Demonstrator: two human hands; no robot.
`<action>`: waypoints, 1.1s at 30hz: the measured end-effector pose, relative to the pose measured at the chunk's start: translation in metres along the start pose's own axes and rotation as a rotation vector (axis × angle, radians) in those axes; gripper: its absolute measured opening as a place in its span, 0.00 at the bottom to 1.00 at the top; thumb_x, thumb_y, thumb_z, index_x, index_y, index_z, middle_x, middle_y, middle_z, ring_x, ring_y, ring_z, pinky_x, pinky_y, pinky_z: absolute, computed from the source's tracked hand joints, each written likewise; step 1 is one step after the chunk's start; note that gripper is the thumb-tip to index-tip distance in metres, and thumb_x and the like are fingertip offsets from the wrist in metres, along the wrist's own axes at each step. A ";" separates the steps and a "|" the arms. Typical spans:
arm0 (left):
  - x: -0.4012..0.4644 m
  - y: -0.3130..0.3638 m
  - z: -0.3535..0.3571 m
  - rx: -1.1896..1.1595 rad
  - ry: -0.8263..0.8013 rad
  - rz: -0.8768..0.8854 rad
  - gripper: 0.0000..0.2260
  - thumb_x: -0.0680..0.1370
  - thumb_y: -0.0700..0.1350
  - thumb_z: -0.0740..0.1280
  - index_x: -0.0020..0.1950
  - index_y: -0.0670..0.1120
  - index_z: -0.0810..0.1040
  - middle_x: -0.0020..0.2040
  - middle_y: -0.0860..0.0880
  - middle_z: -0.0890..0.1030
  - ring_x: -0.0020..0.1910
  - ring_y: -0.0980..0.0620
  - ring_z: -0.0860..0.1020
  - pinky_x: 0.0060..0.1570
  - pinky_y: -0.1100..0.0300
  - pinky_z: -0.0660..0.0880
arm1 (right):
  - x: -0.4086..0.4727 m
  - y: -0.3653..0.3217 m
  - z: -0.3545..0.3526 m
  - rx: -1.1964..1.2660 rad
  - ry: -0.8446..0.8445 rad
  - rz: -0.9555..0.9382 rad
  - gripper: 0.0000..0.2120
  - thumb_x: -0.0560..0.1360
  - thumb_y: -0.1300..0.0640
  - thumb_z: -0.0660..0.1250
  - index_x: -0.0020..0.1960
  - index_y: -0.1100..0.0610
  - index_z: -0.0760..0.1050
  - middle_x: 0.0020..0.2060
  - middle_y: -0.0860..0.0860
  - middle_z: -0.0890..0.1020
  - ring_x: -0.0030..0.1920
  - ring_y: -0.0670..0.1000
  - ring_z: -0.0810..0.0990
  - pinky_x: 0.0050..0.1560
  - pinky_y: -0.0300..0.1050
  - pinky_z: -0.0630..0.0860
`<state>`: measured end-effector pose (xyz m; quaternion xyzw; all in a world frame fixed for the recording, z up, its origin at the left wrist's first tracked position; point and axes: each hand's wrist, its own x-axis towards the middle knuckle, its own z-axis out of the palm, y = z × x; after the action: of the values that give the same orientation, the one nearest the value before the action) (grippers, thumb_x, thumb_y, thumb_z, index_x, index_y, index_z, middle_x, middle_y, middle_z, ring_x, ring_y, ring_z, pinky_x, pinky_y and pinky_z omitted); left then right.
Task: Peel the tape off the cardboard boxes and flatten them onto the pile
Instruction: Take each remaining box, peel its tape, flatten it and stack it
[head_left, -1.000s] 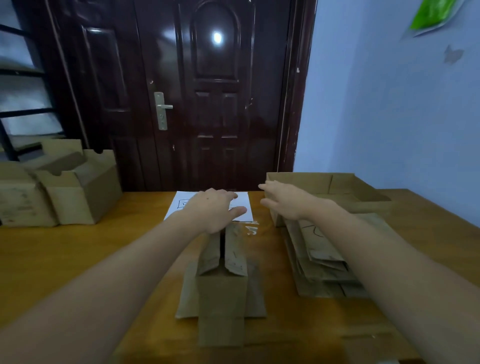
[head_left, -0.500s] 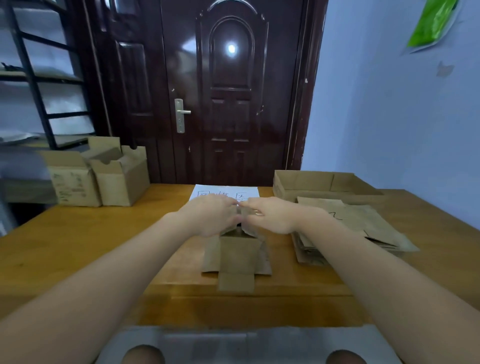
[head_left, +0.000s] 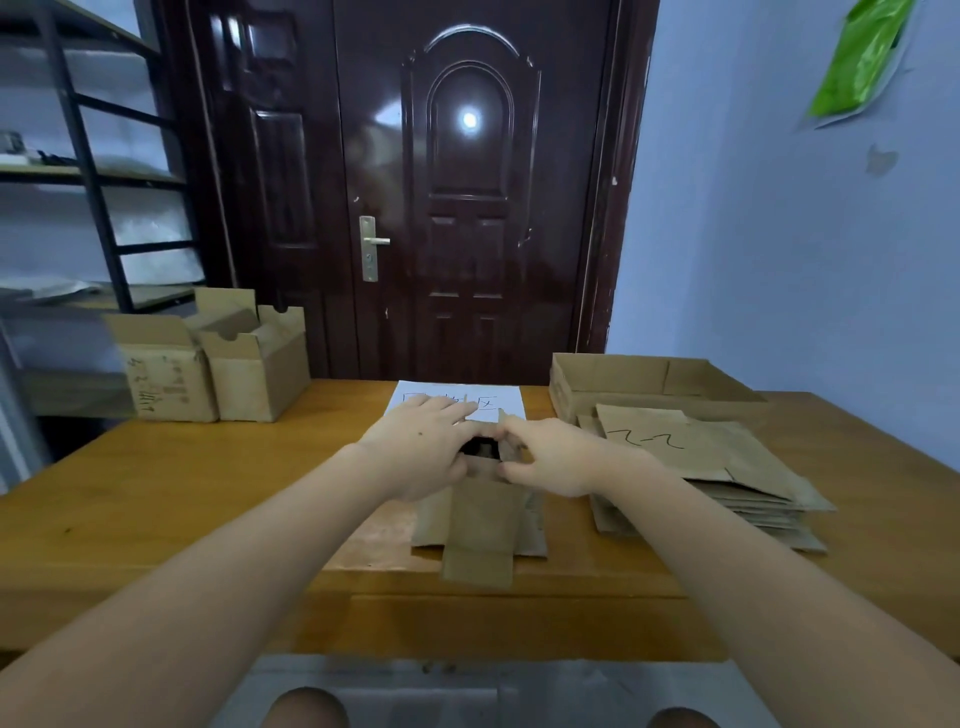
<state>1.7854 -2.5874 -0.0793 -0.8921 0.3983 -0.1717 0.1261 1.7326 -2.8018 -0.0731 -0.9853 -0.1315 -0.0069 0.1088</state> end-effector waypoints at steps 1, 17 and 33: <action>-0.001 -0.003 0.002 0.046 0.000 -0.001 0.23 0.83 0.55 0.53 0.78 0.53 0.68 0.79 0.50 0.66 0.77 0.48 0.65 0.77 0.51 0.60 | -0.002 0.001 -0.002 0.026 0.019 0.016 0.17 0.78 0.42 0.63 0.65 0.45 0.67 0.47 0.44 0.79 0.43 0.47 0.79 0.39 0.45 0.74; -0.016 0.003 0.041 -0.333 -0.161 -0.296 0.13 0.82 0.50 0.53 0.54 0.50 0.76 0.41 0.49 0.81 0.40 0.47 0.79 0.44 0.48 0.80 | -0.024 0.022 0.044 0.061 0.039 0.201 0.36 0.76 0.27 0.58 0.71 0.52 0.68 0.55 0.49 0.79 0.47 0.45 0.79 0.48 0.44 0.79; -0.020 0.000 0.048 -0.355 0.066 -0.255 0.09 0.82 0.57 0.62 0.56 0.57 0.79 0.41 0.56 0.81 0.44 0.53 0.79 0.43 0.58 0.73 | -0.009 0.030 0.075 0.475 0.220 0.262 0.28 0.77 0.42 0.71 0.73 0.50 0.69 0.66 0.49 0.79 0.64 0.51 0.78 0.61 0.48 0.79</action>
<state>1.7919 -2.5683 -0.1270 -0.9374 0.3102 -0.1427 -0.0687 1.7310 -2.8160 -0.1533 -0.9341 0.0115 -0.0687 0.3502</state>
